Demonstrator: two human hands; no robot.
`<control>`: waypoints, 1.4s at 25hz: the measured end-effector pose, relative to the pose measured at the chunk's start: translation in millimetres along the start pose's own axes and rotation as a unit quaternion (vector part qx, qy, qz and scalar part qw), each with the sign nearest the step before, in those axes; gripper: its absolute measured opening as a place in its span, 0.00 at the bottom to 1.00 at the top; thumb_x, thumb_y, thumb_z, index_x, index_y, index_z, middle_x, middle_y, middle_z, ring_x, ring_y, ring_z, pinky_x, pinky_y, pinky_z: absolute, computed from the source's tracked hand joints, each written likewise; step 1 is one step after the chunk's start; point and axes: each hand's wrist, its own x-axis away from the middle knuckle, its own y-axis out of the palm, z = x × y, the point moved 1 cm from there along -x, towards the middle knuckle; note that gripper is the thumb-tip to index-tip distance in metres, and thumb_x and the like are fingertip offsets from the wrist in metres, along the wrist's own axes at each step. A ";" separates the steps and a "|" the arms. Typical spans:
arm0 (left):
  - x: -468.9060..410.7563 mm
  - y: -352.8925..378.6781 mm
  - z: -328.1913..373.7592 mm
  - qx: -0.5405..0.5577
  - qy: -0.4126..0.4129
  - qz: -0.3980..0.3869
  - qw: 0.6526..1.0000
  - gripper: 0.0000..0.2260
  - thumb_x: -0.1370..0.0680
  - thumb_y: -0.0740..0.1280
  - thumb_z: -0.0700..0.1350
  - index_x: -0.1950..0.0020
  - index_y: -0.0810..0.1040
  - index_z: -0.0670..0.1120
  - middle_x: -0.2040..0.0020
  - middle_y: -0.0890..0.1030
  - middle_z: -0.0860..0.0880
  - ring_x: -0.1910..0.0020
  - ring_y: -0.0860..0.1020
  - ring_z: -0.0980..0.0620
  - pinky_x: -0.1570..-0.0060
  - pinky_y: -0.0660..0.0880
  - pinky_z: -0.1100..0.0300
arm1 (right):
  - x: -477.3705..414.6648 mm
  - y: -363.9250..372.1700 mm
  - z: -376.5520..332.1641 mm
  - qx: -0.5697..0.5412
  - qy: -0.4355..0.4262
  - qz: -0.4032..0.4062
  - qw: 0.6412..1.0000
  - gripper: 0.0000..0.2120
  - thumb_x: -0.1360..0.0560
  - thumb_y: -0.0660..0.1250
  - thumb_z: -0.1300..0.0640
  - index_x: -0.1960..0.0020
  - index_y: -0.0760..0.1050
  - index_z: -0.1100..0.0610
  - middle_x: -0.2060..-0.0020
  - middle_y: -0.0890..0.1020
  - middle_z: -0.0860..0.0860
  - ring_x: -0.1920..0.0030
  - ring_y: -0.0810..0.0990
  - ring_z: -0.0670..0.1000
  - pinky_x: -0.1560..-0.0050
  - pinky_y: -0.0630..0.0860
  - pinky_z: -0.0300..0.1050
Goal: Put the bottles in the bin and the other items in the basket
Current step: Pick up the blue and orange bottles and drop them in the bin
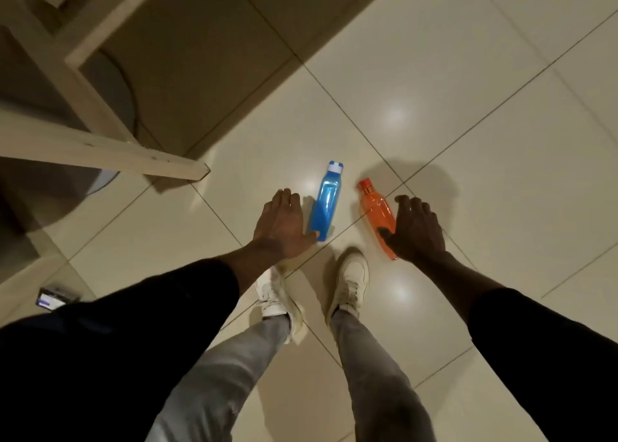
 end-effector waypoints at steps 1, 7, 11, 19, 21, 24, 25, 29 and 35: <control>-21.3 16.6 1.1 -0.007 0.008 -0.002 1.000 0.39 0.24 0.70 0.63 0.23 0.64 0.39 0.23 0.68 0.39 0.23 0.66 0.40 0.25 0.66 0.46 | -15.0 20.9 9.4 0.000 0.001 -0.004 1.000 0.41 0.26 0.73 0.40 0.23 0.61 0.59 0.32 0.73 0.62 0.35 0.74 0.63 0.39 0.77 0.58; -146.0 150.8 1.2 0.014 -0.046 -0.009 0.999 0.32 0.23 0.71 0.64 0.31 0.71 0.41 0.36 0.77 0.43 0.38 0.76 0.42 0.38 0.73 0.49 | -88.4 171.3 70.5 0.036 -0.004 -0.016 0.999 0.46 0.27 0.73 0.37 0.21 0.56 0.58 0.33 0.73 0.62 0.39 0.76 0.61 0.42 0.78 0.56; -188.8 214.6 4.4 0.050 -0.126 -0.027 0.990 0.38 0.29 0.74 0.71 0.35 0.70 0.43 0.41 0.78 0.45 0.43 0.80 0.43 0.40 0.77 0.49 | -121.6 220.3 94.4 0.028 0.043 0.004 0.999 0.51 0.30 0.77 0.39 0.20 0.52 0.56 0.34 0.73 0.63 0.39 0.77 0.64 0.43 0.79 0.59; -185.6 214.3 2.0 0.161 -0.152 -0.031 0.975 0.34 0.31 0.81 0.64 0.37 0.75 0.45 0.46 0.81 0.49 0.55 0.78 0.49 0.55 0.76 0.56 | -119.6 214.9 90.4 0.004 0.072 0.003 0.997 0.53 0.31 0.79 0.42 0.20 0.48 0.53 0.39 0.77 0.60 0.48 0.81 0.61 0.57 0.79 0.54; -155.4 191.8 4.2 0.174 -0.156 -0.033 0.972 0.34 0.31 0.80 0.64 0.37 0.74 0.44 0.47 0.79 0.49 0.54 0.80 0.48 0.54 0.79 0.54 | -93.6 191.4 77.7 -0.004 0.074 0.011 0.997 0.53 0.31 0.78 0.41 0.20 0.49 0.53 0.40 0.77 0.60 0.49 0.81 0.60 0.56 0.81 0.55; -76.0 129.2 4.9 0.184 -0.162 -0.047 0.968 0.35 0.32 0.80 0.64 0.37 0.72 0.44 0.48 0.76 0.49 0.49 0.82 0.45 0.53 0.79 0.53 | -30.7 120.8 43.8 -0.024 0.074 0.018 0.997 0.52 0.31 0.78 0.41 0.20 0.49 0.53 0.38 0.77 0.59 0.47 0.81 0.60 0.55 0.81 0.55; -47.8 109.6 7.2 0.183 -0.163 -0.050 0.968 0.35 0.31 0.80 0.64 0.37 0.72 0.44 0.48 0.76 0.49 0.50 0.81 0.45 0.54 0.78 0.54 | -6.8 98.6 31.9 -0.024 0.070 0.028 0.997 0.52 0.30 0.78 0.40 0.19 0.49 0.53 0.37 0.76 0.59 0.46 0.80 0.60 0.54 0.81 0.55; 57.1 20.4 10.9 0.209 -0.164 -0.065 0.962 0.32 0.29 0.79 0.63 0.36 0.73 0.44 0.45 0.81 0.48 0.49 0.82 0.48 0.50 0.81 0.54 | 78.8 3.4 -23.3 -0.049 0.054 0.052 0.996 0.52 0.30 0.77 0.39 0.19 0.50 0.53 0.34 0.75 0.57 0.43 0.81 0.60 0.50 0.81 0.56; 184.8 -114.1 10.7 0.214 -0.167 -0.063 0.960 0.32 0.31 0.78 0.66 0.40 0.72 0.47 0.46 0.81 0.48 0.51 0.81 0.47 0.53 0.79 0.54 | 180.0 -119.9 -84.7 -0.060 0.031 0.080 0.995 0.50 0.30 0.76 0.37 0.20 0.53 0.52 0.35 0.77 0.55 0.45 0.83 0.60 0.52 0.82 0.56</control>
